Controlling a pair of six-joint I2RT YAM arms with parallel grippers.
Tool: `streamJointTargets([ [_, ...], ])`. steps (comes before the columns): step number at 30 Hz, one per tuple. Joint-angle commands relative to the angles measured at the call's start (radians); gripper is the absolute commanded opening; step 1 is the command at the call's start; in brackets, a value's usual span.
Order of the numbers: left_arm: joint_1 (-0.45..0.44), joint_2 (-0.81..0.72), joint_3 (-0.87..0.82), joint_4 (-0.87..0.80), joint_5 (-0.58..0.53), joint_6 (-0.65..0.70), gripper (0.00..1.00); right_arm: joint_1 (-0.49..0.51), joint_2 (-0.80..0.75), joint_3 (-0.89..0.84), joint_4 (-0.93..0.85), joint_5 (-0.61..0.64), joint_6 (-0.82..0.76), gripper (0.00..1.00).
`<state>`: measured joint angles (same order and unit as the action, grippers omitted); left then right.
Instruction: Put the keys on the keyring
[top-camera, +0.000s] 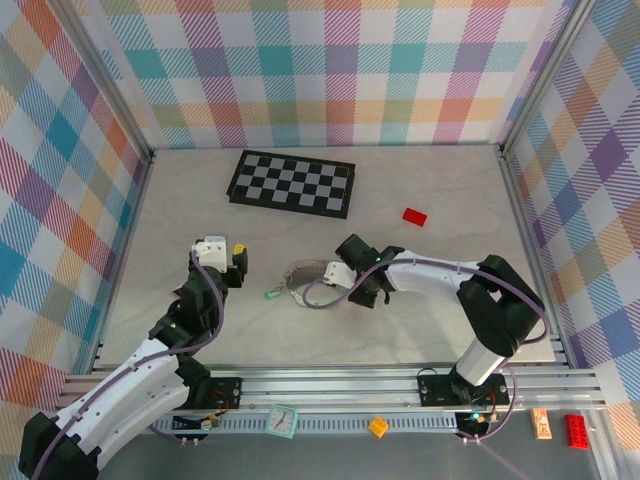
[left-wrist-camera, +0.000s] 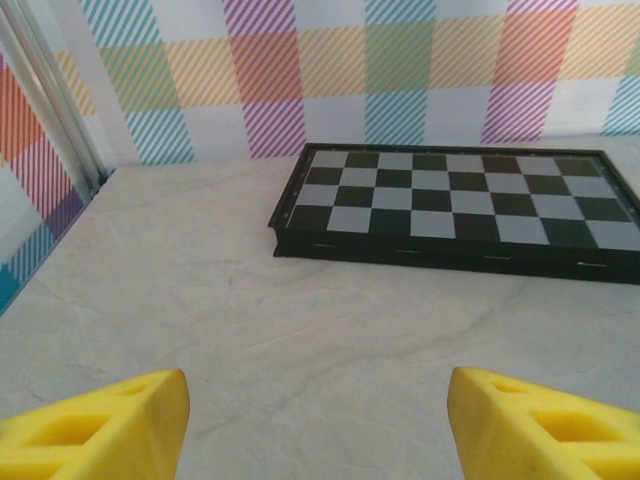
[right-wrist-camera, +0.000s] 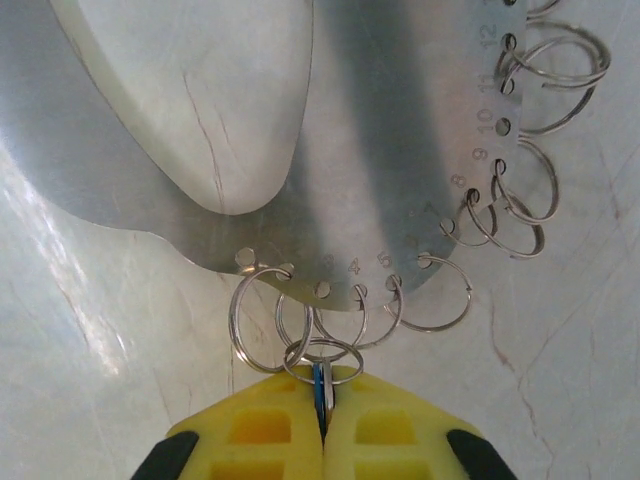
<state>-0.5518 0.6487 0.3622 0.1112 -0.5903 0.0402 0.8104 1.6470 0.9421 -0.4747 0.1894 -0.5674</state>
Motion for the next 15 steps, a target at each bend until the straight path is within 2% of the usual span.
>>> streamJointTargets([
  [1, 0.041, 0.020, -0.012, 0.055, 0.023, -0.009, 0.70, -0.010, 0.007, 0.002, -0.065, 0.033, -0.022, 0.14],
  [4, 0.078, 0.051, -0.015, 0.075, 0.029, -0.011, 0.73, -0.029, -0.012, -0.007, -0.064, 0.021, -0.010, 0.30],
  [7, 0.115, 0.080, -0.023, 0.099, 0.029, -0.014, 0.77, -0.092, -0.114, -0.039, 0.009, -0.086, 0.058, 0.41],
  [10, 0.168, 0.106, -0.039, 0.131, 0.047, -0.026, 0.81, -0.195, -0.258, -0.105, 0.165, -0.203, 0.175, 0.56],
  [11, 0.190, 0.117, -0.044, 0.142, 0.061, -0.030, 0.81, -0.235, -0.301, -0.139, 0.234, -0.224, 0.219, 0.58],
  [13, 0.228, 0.145, -0.054, 0.173, 0.090, -0.031, 0.81, -0.314, -0.380, -0.210, 0.367, -0.215, 0.299, 0.63],
  [15, 0.260, 0.186, -0.071, 0.234, 0.103, -0.028, 0.81, -0.402, -0.445, -0.295, 0.523, -0.153, 0.380, 0.67],
])
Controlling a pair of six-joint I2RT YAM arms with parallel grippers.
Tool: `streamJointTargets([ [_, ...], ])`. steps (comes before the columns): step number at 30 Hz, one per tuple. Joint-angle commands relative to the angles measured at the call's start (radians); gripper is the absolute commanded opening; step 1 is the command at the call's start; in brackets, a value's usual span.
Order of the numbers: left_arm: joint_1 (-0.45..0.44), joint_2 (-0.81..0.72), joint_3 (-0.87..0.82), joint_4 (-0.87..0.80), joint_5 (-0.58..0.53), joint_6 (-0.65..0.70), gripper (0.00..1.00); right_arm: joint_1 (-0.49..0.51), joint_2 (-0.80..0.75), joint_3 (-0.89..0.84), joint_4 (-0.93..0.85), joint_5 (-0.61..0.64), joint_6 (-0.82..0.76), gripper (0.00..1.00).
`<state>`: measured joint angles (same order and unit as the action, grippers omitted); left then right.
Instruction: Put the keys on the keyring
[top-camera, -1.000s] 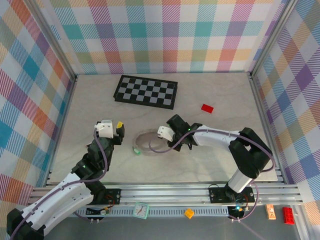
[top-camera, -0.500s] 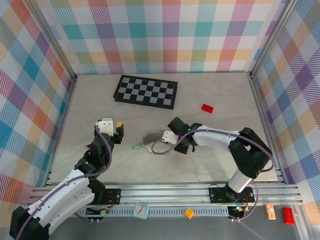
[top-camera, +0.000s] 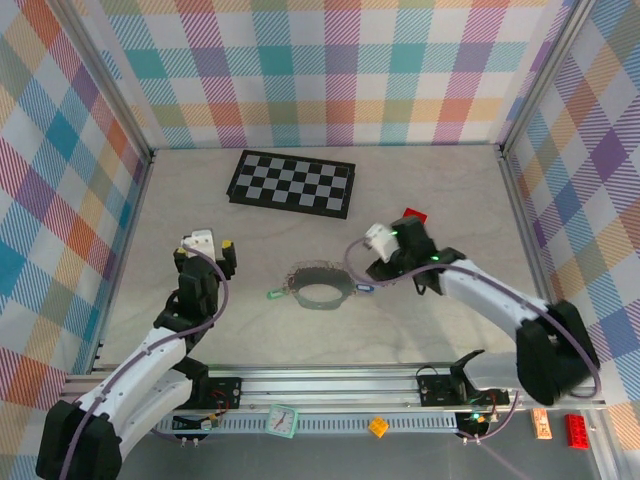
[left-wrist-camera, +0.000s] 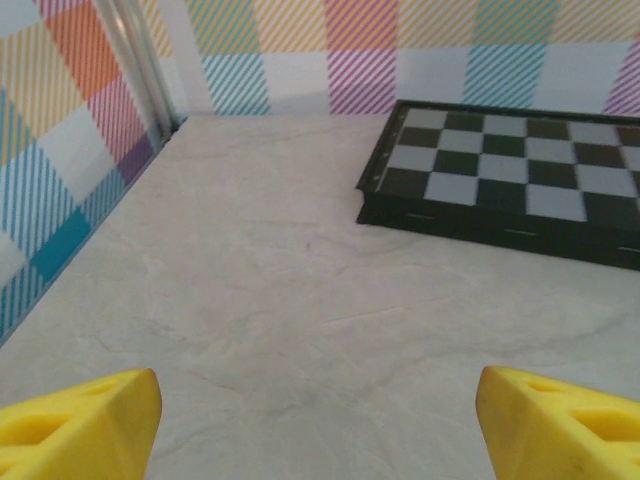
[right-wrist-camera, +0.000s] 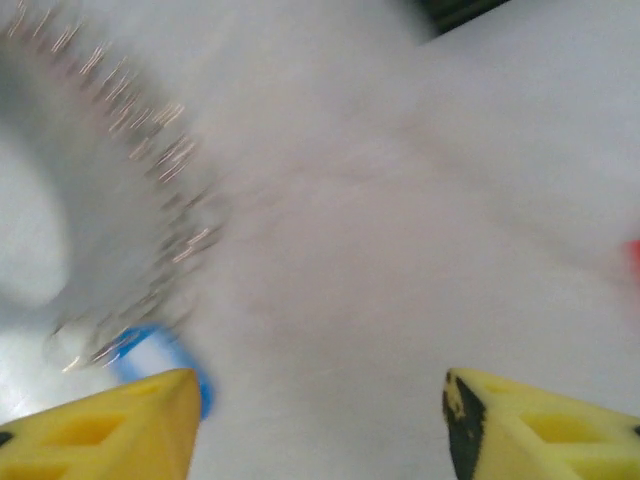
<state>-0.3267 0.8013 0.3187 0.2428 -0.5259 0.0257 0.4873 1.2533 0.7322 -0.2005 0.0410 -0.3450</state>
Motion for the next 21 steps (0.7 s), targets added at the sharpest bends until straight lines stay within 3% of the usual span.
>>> streamJointTargets([
  [1, 0.047, 0.054, -0.036, 0.132, 0.046, -0.008, 0.81, -0.119, -0.068, -0.121, 0.311, 0.032, 0.184, 0.68],
  [4, 0.084, 0.138, -0.049, 0.229, 0.062, 0.005, 0.81, -0.252, -0.068, -0.225, 0.530, 0.125, 0.239, 0.70],
  [7, 0.116, 0.244, -0.046, 0.315, 0.089, 0.006, 0.81, -0.345, 0.029, -0.326, 0.837, 0.124, 0.269, 0.70],
  [15, 0.164, 0.499, -0.053, 0.611, 0.196, 0.033, 0.79, -0.419, 0.295, -0.423, 1.259, 0.019, 0.305, 0.65],
  [19, 0.200, 0.598, -0.035, 0.688, 0.255, 0.012, 0.79, -0.429, 0.280, -0.372, 1.127, -0.025, 0.300, 0.66],
  [21, 0.206, 0.703, -0.045, 0.810, 0.277, 0.010, 0.79, -0.446, 0.281, -0.357, 1.100, -0.052, 0.311, 0.66],
])
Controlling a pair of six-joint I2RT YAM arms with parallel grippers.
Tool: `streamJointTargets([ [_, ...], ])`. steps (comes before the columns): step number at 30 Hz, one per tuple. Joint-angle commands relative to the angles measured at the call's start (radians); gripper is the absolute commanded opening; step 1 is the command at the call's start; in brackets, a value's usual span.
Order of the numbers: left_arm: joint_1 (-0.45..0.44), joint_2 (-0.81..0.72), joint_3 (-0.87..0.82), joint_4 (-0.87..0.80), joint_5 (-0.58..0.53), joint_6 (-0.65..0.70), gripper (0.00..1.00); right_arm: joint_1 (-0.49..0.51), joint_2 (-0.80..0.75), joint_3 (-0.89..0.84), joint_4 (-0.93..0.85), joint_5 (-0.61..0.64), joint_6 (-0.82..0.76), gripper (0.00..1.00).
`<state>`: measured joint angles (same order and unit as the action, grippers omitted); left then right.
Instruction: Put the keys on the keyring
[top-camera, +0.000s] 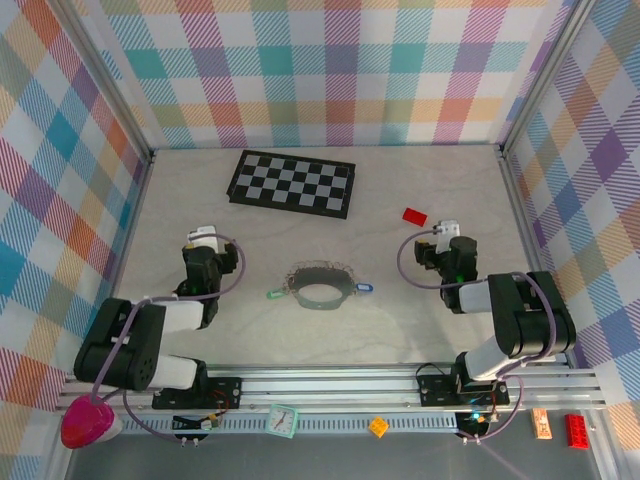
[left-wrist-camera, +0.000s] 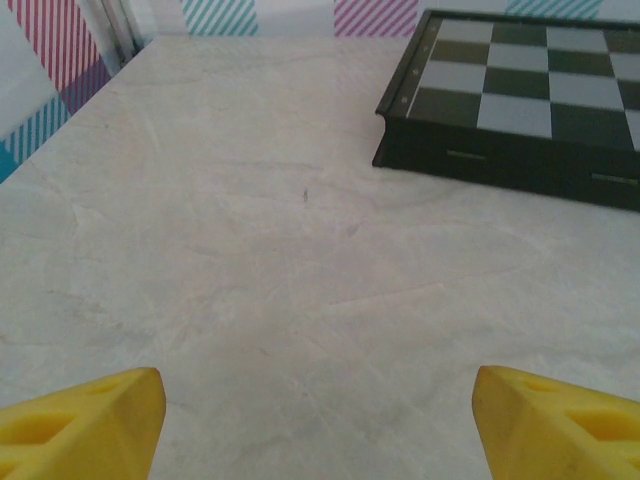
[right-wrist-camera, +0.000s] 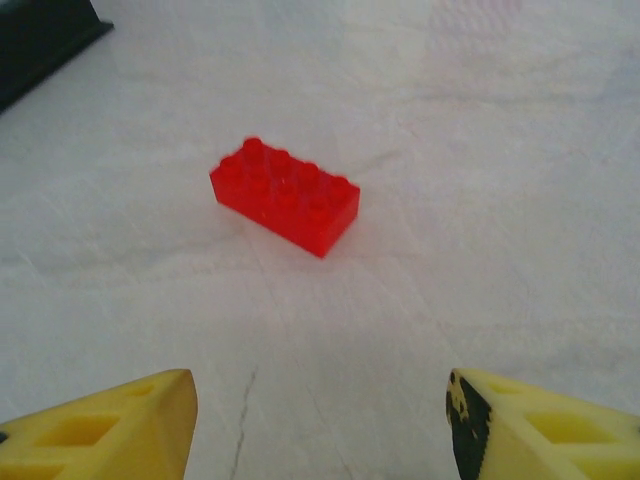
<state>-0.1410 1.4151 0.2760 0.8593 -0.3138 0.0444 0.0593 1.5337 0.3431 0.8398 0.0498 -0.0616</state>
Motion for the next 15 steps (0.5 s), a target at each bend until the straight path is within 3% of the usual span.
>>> streamJointTargets([
  [1, 0.020, 0.141, -0.007, 0.247, 0.070, -0.007, 0.79, -0.020, -0.003, 0.037, 0.044, -0.066, 0.028, 0.67],
  [2, 0.021, 0.194, -0.010, 0.333, 0.075, 0.008, 0.79, -0.025, 0.000, 0.038, 0.046, -0.072, 0.028, 0.67],
  [5, 0.024, 0.139, 0.035, 0.163, 0.079, -0.008, 0.81, -0.029, 0.000, 0.042, 0.036, -0.083, 0.031, 0.67],
  [6, 0.023, 0.166, 0.060, 0.165, 0.048, -0.009, 0.98, -0.031, -0.002, 0.045, 0.031, -0.087, 0.033, 0.67],
  [7, 0.023, 0.168, 0.100, 0.092, -0.004, -0.034, 1.00, -0.033, 0.000, 0.047, 0.027, -0.085, 0.035, 0.67],
  [8, 0.025, 0.155, 0.126, 0.003, -0.022, -0.051, 1.00, -0.035, 0.000, 0.054, 0.012, -0.083, 0.041, 0.67],
  [10, 0.013, 0.166, 0.110, 0.068, -0.030, -0.028, 1.00, -0.044, 0.000, 0.061, 0.001, -0.095, 0.046, 0.68],
  [15, 0.016, 0.162, 0.116, 0.042, -0.011, -0.031, 1.00, -0.057, 0.003, 0.073, -0.018, -0.107, 0.062, 0.69],
])
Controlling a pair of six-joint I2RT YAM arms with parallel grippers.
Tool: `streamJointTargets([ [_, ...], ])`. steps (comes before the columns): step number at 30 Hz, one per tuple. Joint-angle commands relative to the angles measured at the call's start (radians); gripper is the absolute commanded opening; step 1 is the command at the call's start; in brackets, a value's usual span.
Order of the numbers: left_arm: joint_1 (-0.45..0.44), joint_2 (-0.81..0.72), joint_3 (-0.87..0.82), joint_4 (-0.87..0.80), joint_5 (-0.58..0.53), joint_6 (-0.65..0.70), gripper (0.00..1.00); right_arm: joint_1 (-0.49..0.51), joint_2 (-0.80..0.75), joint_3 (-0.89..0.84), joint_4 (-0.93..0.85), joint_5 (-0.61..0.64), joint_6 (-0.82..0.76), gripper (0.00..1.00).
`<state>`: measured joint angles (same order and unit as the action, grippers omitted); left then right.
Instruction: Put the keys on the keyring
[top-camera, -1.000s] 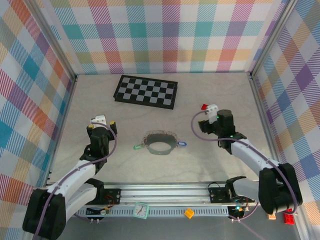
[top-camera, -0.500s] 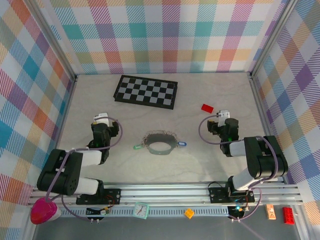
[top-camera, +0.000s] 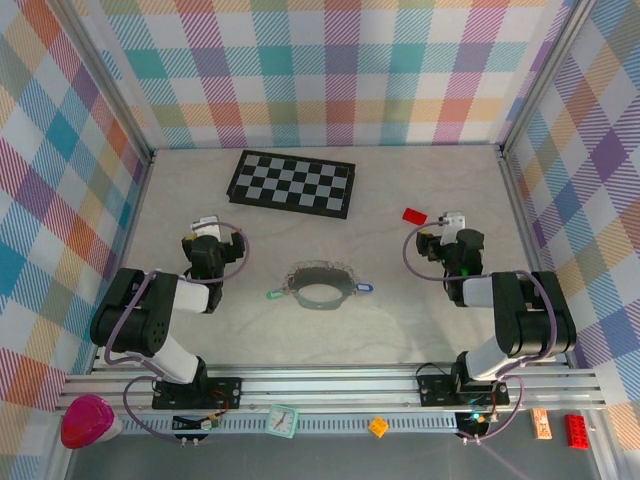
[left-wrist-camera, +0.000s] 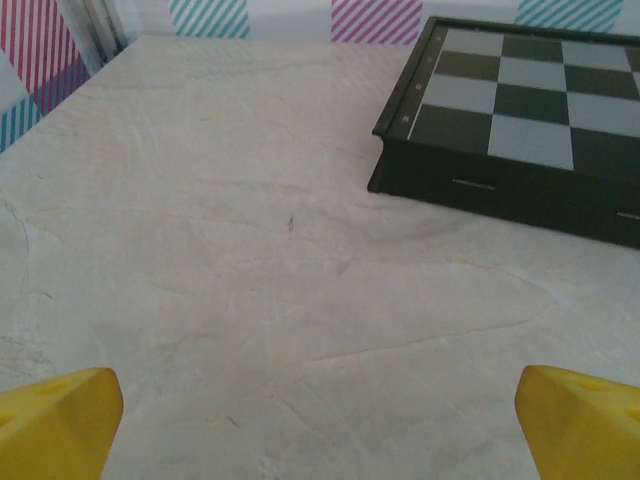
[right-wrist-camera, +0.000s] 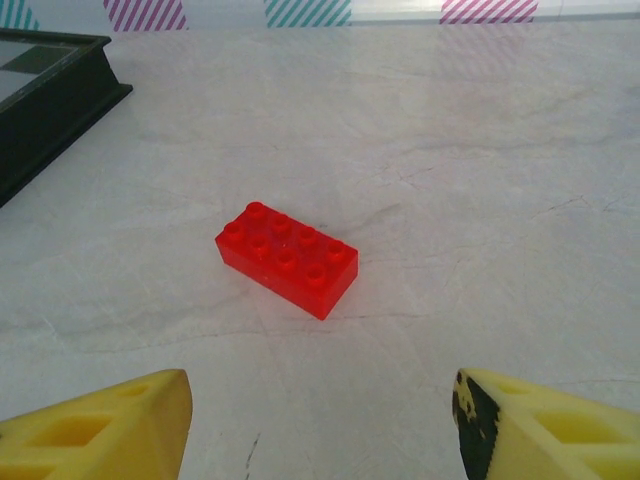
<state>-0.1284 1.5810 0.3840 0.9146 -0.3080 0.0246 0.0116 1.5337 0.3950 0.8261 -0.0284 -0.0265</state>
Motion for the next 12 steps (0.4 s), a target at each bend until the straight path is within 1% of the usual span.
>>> streamJointTargets([
  [1, 0.004, -0.002, 0.006, -0.007, -0.018, -0.011, 1.00, -0.010, 0.003, 0.021, -0.005, -0.028, 0.026, 0.70],
  [2, 0.004, -0.003, 0.010, -0.015, -0.013, -0.012, 1.00, -0.010, 0.003, 0.021, -0.005, -0.028, 0.027, 0.70],
  [5, 0.033, -0.002, 0.026, -0.051, 0.057, -0.021, 1.00, -0.010, 0.003, 0.021, -0.007, -0.030, 0.027, 0.70],
  [8, 0.034, -0.002, 0.026, -0.051, 0.061, -0.020, 1.00, -0.012, 0.003, 0.022, -0.008, -0.030, 0.026, 0.72],
  [9, 0.034, -0.002, 0.026, -0.049, 0.061, -0.020, 1.00, -0.012, 0.002, 0.022, -0.007, -0.030, 0.026, 0.75],
  [10, 0.034, -0.002, 0.024, -0.048, 0.062, -0.020, 1.00, -0.010, 0.003, 0.021, -0.007, -0.029, 0.027, 0.80],
  [11, 0.033, -0.003, 0.021, -0.044, 0.064, -0.017, 1.00, -0.012, 0.003, 0.022, -0.008, -0.023, 0.029, 0.99],
  [12, 0.033, -0.004, 0.019, -0.038, 0.063, -0.016, 1.00, -0.011, 0.001, 0.024, -0.011, -0.012, 0.032, 0.99],
])
